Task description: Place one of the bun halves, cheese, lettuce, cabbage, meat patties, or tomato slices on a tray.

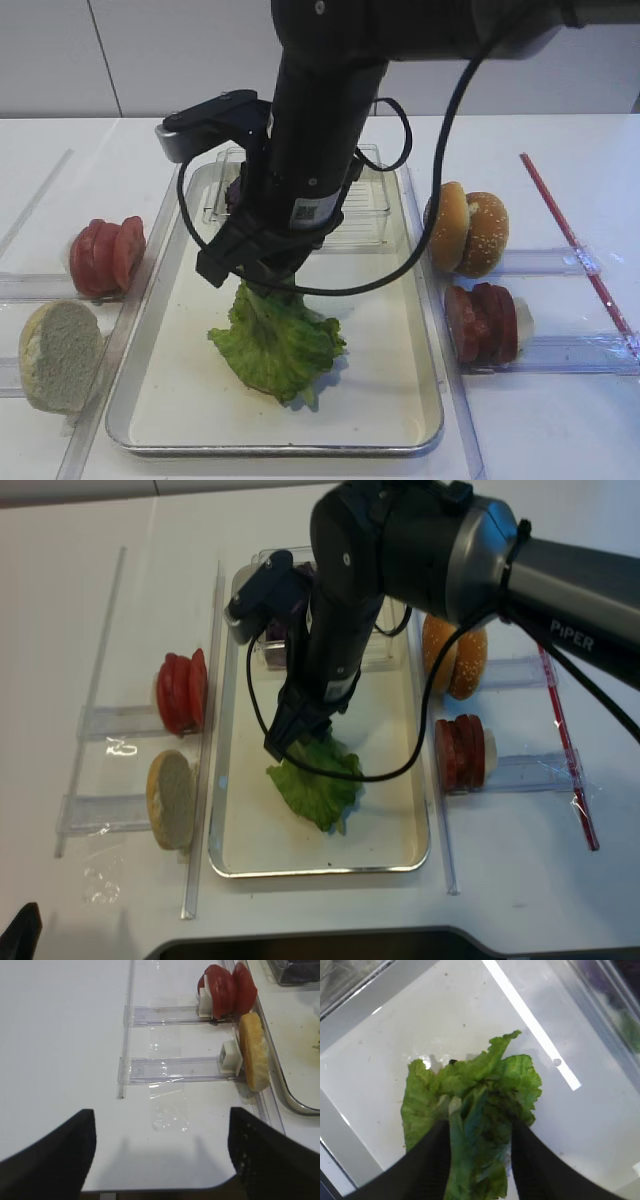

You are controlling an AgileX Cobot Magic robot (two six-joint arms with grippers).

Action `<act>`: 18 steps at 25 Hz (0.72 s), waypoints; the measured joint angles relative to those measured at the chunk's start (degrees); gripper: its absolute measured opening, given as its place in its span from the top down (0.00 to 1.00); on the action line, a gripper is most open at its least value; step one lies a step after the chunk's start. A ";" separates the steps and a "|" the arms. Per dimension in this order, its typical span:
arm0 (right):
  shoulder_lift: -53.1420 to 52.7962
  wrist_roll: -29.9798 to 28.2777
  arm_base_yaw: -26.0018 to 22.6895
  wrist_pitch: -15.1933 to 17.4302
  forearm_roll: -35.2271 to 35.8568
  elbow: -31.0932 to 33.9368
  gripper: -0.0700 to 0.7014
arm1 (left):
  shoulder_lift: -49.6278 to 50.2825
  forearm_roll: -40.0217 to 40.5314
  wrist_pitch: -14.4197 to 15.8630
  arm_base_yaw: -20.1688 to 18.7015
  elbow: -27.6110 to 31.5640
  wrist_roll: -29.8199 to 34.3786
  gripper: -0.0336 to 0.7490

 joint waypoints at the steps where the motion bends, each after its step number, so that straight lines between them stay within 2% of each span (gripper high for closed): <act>1: 0.00 0.28 0.00 0.59 -0.70 -0.74 0.46 | 0.00 0.00 0.00 0.00 0.00 0.00 0.26; 6: 0.00 1.40 0.00 3.18 -3.54 -2.98 0.46 | 0.00 0.00 0.00 0.00 0.00 0.00 0.26; 14: -1.94 2.79 0.00 3.91 -7.82 -3.33 0.46 | 0.00 0.00 0.00 0.00 0.00 0.00 0.26; 18: -4.43 3.54 -1.86 4.65 -5.42 -4.12 0.46 | 0.00 0.00 0.00 0.00 0.00 0.00 0.26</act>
